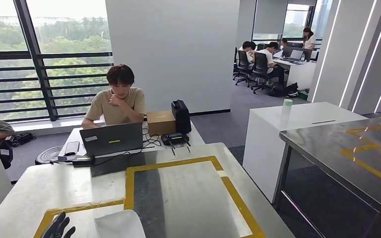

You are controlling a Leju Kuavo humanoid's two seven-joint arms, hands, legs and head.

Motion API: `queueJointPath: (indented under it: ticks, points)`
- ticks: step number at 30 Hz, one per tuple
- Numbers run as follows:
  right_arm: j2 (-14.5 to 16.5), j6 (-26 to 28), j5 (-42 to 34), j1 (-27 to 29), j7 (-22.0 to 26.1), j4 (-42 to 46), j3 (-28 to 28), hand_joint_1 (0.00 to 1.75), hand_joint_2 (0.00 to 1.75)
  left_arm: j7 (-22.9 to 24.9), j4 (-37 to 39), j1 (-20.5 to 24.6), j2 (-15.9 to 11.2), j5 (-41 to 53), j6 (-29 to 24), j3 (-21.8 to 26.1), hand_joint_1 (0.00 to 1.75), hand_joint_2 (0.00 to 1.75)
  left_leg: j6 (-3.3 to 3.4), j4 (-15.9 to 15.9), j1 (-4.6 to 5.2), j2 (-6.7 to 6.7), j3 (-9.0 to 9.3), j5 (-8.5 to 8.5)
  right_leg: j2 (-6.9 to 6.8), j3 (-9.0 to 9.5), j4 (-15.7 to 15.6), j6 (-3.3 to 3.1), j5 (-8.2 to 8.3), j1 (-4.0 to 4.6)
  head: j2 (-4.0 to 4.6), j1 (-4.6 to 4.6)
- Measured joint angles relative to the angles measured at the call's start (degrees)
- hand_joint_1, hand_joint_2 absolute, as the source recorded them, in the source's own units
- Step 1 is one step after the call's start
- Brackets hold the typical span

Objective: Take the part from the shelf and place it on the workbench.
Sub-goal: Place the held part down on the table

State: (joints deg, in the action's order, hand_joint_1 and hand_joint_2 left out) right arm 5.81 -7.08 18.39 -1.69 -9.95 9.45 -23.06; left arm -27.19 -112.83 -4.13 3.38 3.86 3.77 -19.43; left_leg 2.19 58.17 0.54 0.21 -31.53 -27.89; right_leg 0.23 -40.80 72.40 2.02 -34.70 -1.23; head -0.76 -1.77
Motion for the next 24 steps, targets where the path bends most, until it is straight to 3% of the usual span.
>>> queueJointPath:
  ticks: [1, 2, 3, 5, 7, 10, 11, 12, 14, 15, 16, 18, 19, 20, 22, 23, 24]
  points:
    - [0.0, 0.0, 0.0, 0.0, 0.0, 0.0, 0.0, 0.00, 0.00, -0.2, -0.4, -0.5, -0.1, 0.1, -0.2, 0.0, 0.00, 0.00, 0.01, 0.1, 0.07, 0.08, -0.81, 0.60, 0.00, 0.12, 2.1, 0.02, -0.37, 0.08, 0.00, 0.01]
    - [0.0, 0.0, 0.0, 0.0, 0.0, 0.0, 0.0, 0.00, 0.00, -0.5, -1.0, -1.1, -0.2, 0.2, -0.5, 0.0, 0.00, 0.00, -0.05, 0.4, 0.10, 0.13, -1.67, 1.18, 0.00, 1.15, 2.3, -0.01, 0.41, 0.17, 0.00, 0.01]
    - [0.0, 0.0, 0.1, 0.0, 0.1, 0.0, 0.0, 0.00, 0.00, -0.8, -1.6, -1.7, -0.3, 0.3, -0.7, 0.0, 0.00, 0.00, -0.16, 0.6, 0.10, 0.14, -2.61, 1.71, -0.01, 3.23, 0.5, -0.11, 1.84, 0.25, -0.01, 0.02]
    - [0.0, 0.0, 0.1, -0.1, 0.2, 0.0, 0.0, 0.00, 0.00, -1.4, -3.0, -2.9, -0.5, 0.6, -1.0, 0.0, 0.00, 0.00, -0.55, 1.3, 0.15, 0.16, -4.04, 2.49, 0.00, 9.27, -7.3, -0.54, 3.27, 0.45, -0.01, 0.02]
    - [0.1, 0.0, 0.1, -0.2, 0.6, 0.0, -0.1, 0.00, 0.00, -2.0, -4.2, -4.0, -0.7, 0.9, -1.2, 0.0, 0.00, 0.00, -1.16, 1.7, 0.18, 0.24, -4.59, 3.13, 0.02, 12.86, -12.8, -1.23, 2.79, 0.81, -0.01, -0.02]
    - [0.3, 0.0, 0.0, -0.2, 1.1, 0.0, -0.3, 0.00, 0.00, -2.7, -5.6, -5.5, -0.9, 1.0, -1.3, 0.0, 0.00, 0.00, -2.18, 1.7, 0.06, 0.13, -4.88, 3.98, -0.13, 12.50, -13.9, -2.35, 3.45, 0.96, 0.01, -0.03]
    - [0.4, 0.0, 0.0, -0.2, 1.2, 0.0, -0.4, 0.00, 0.00, -2.8, -5.9, -5.9, -1.0, 1.0, -1.3, 0.1, 0.00, 0.00, -2.50, 2.2, -0.01, 0.00, -5.31, 3.11, -0.29, 12.02, -14.1, -2.77, 4.04, 0.85, 0.01, -0.03]
    - [0.5, 0.0, 0.0, -0.2, 1.2, 0.0, -0.4, 0.00, 0.00, -2.9, -6.2, -6.2, -1.1, 1.0, -1.3, 0.1, 0.00, 0.00, -2.83, 3.8, -0.12, -0.12, -5.95, 1.19, -0.47, 11.39, -14.2, -3.15, 4.69, 0.70, 0.01, -0.06]
    - [0.6, 0.0, -0.2, -0.2, 1.2, 0.0, -0.5, 0.00, 0.00, -3.0, -6.6, -6.8, -1.2, 0.9, -1.3, 0.1, 0.00, 0.00, -3.43, 9.7, -0.50, -0.23, -7.51, -4.51, -0.73, 9.93, -14.3, -3.52, 5.92, 0.66, 0.01, -0.10]
    - [0.6, 0.0, -0.2, -0.2, 1.2, 0.0, -0.5, 0.00, 0.00, -3.2, -6.7, -7.1, -1.3, 0.9, -1.3, 0.1, 0.00, 0.00, -3.69, 13.1, -0.69, -0.22, -8.03, -6.50, -0.82, 9.11, -14.3, -3.49, 6.58, 0.66, 0.01, -0.13]
    - [0.6, 0.0, -0.3, -0.2, 1.2, 0.0, -0.6, 0.00, 0.00, -3.3, -6.8, -7.4, -1.3, 1.0, -1.3, 0.1, 0.00, 0.00, -3.91, 15.7, -0.88, -0.22, -8.11, -7.10, -0.92, 8.24, -14.3, -3.38, 7.27, 0.66, 0.01, -0.15]
    - [0.6, 0.0, -0.4, -0.2, 1.3, 0.0, -0.6, 0.00, 0.00, -3.4, -7.0, -7.9, -1.3, 1.0, -1.3, 0.2, 0.00, 0.00, -4.23, 16.1, -1.33, -0.21, -5.99, -4.64, -1.09, 6.41, -14.2, -3.00, 8.66, 0.62, 0.02, -0.18]
    - [0.7, 0.0, -0.4, -0.2, 1.4, 0.0, -0.7, 0.00, 0.00, -3.4, -7.0, -8.0, -1.3, 1.1, -1.2, 0.2, 0.00, 0.00, -4.38, 13.4, -1.60, -0.21, -3.46, -3.11, -1.13, 5.60, -14.0, -2.73, 9.33, 0.59, 0.02, -0.18]
    - [0.7, 0.0, -0.4, -0.2, 1.4, 0.0, -0.8, 0.00, 0.00, -3.5, -7.1, -8.0, -1.3, 1.1, -1.2, 0.2, 0.00, 0.00, -4.51, 9.3, -1.77, -0.26, -0.15, -2.81, -1.11, 4.88, -13.9, -2.37, 9.93, 0.59, 0.01, -0.19]
    - [0.7, 0.0, -0.4, -0.2, 1.5, 0.1, -1.1, 0.00, 0.00, -3.6, -7.5, -8.1, -1.3, 1.1, -1.2, 0.2, 0.00, 0.00, -4.15, 2.1, -1.63, -0.44, 4.79, -4.16, -1.01, 4.18, -13.6, -1.59, 10.99, 0.58, 0.01, -0.19]
    - [0.7, 0.0, -0.4, -0.2, 1.5, 0.1, -1.2, 0.00, 0.00, -3.6, -7.6, -8.2, -1.3, 1.1, -1.2, 0.2, 0.00, 0.00, -3.70, 0.3, -1.32, -0.49, 5.66, -4.92, -0.95, 4.05, -13.6, -1.17, 11.54, 0.47, 0.01, -0.19]
    - [0.8, 0.0, -0.4, -0.2, 1.6, 0.1, -1.3, 0.00, 0.00, -3.7, -7.7, -8.3, -1.3, 1.1, -1.2, 0.2, 0.00, 0.00, -3.02, -0.2, -1.01, -0.48, 5.42, -4.77, -0.90, 4.02, -13.8, -0.72, 12.13, 0.28, 0.01, -0.16]
